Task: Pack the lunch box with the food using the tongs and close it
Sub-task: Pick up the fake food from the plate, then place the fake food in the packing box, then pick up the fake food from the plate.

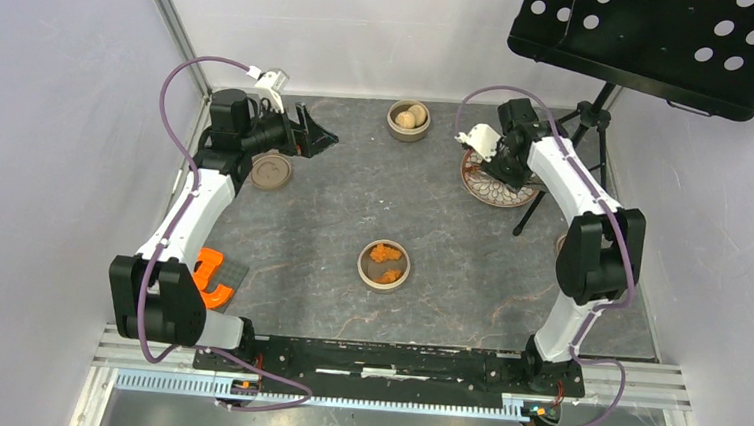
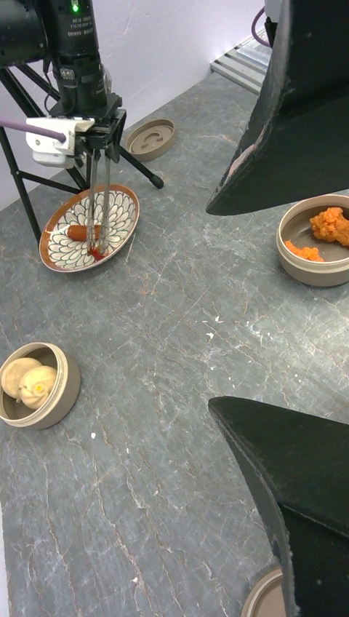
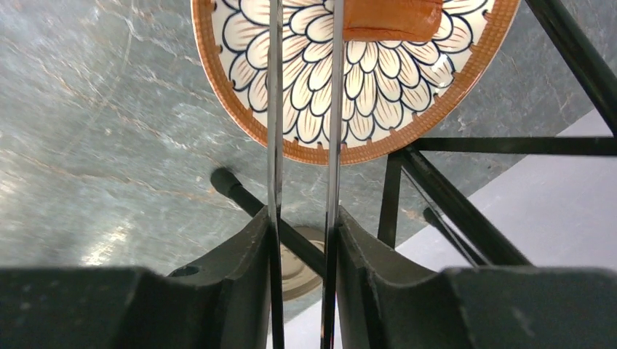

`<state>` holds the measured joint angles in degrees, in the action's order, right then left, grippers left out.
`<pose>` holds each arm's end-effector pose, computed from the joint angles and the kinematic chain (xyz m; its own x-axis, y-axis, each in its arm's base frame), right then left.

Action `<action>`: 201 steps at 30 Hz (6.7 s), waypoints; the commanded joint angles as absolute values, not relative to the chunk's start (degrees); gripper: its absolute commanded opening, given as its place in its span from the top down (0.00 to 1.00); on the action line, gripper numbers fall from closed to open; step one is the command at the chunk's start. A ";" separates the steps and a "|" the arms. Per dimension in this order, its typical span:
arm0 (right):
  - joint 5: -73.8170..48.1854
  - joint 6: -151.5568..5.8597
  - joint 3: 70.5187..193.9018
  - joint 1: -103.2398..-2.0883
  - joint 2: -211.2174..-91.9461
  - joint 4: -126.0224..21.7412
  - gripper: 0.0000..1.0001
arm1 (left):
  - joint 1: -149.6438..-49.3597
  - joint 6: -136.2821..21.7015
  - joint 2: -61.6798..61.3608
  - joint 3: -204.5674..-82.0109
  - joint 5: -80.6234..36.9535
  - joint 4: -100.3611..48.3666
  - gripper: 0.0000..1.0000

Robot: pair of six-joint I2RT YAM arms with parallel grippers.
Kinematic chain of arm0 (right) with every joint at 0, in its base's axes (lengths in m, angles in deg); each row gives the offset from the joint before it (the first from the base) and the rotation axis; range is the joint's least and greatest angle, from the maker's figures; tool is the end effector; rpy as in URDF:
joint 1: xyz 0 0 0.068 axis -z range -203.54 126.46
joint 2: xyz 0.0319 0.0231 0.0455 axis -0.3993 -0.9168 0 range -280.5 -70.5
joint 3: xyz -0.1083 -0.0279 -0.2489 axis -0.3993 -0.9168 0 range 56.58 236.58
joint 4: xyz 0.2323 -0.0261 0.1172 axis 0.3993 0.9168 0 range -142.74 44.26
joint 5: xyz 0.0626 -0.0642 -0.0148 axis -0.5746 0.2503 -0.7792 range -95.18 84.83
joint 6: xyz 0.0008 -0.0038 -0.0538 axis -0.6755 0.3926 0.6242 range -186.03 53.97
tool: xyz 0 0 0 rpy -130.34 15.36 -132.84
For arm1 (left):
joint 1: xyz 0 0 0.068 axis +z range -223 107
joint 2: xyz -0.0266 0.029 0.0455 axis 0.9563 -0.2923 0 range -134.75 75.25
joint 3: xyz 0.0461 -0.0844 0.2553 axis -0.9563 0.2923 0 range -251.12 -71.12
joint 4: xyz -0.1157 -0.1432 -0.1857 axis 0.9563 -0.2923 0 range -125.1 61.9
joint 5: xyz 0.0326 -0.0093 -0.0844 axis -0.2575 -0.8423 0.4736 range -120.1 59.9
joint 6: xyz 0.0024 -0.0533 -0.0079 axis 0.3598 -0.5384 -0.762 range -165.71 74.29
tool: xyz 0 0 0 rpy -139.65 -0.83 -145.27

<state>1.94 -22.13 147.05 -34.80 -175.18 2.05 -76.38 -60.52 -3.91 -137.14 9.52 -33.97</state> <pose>0.3720 0.0697 0.2649 -0.5554 -0.8123 -0.1782 -0.7432 0.5810 -0.3319 0.3166 -0.0414 0.3425 -0.4797 -0.1689 -0.8610 0.5426 0.7140 -0.4424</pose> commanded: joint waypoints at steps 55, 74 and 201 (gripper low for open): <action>-30.53 -23.95 107.01 -56.92 -136.29 -15.24 0.97 | -76.52 -59.45 -2.29 -136.42 10.55 -33.14 0.00; -29.43 -22.03 105.70 -61.77 -140.19 -14.33 0.72 | -76.52 -58.10 -1.32 -136.07 10.42 -34.34 0.00; -13.28 -70.38 136.47 -31.30 -163.69 -9.55 0.98 | -76.45 -60.48 -5.66 -136.86 10.76 -30.19 0.00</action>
<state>-4.53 -78.61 135.77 -31.29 -166.62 -7.46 -76.40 -60.52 -6.42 -135.46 10.50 -33.23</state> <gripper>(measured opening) 0.355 0.994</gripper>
